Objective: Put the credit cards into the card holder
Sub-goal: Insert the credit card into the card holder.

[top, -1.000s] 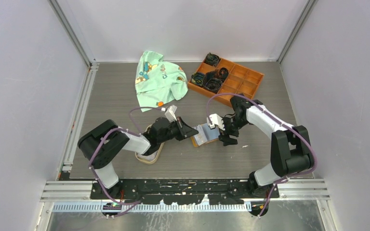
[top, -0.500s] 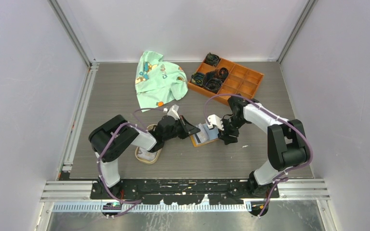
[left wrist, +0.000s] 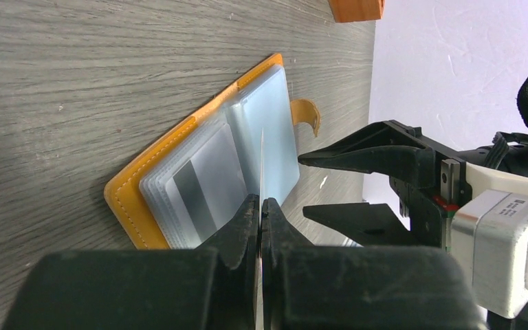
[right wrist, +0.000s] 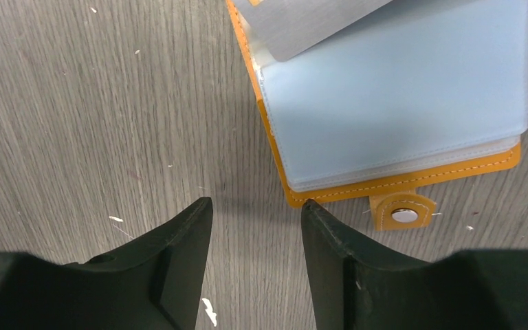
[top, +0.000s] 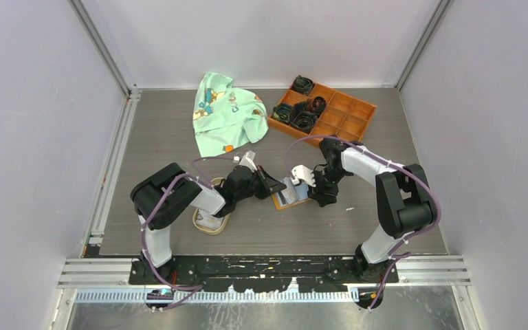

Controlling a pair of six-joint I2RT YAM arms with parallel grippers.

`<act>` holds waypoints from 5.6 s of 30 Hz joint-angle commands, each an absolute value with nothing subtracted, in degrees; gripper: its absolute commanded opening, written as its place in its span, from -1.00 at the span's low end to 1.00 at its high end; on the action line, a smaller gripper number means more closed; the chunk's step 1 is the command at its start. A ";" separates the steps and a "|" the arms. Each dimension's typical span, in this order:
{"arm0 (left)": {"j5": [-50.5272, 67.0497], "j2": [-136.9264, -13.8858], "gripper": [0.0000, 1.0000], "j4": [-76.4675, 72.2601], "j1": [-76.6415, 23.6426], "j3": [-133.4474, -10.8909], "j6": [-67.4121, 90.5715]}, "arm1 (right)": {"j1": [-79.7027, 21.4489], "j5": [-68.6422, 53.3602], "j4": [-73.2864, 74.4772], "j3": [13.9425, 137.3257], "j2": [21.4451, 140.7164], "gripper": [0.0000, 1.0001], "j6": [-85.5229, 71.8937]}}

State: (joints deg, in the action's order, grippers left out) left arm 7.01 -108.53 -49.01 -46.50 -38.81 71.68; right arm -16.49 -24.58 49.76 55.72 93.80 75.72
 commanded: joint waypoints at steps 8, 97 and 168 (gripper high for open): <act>5.66 -107.02 -1.00 -49.04 -46.97 -38.85 72.40 | -17.81 -22.59 49.14 58.35 95.15 0.05 73.48; 15.62 -117.95 -1.00 -44.82 -44.12 -45.47 77.09 | -22.44 -20.57 50.69 61.08 99.76 -0.27 69.92; 19.93 -122.51 -0.63 -47.94 -42.94 -47.54 77.73 | -34.76 -10.48 26.47 53.85 91.40 -0.99 45.87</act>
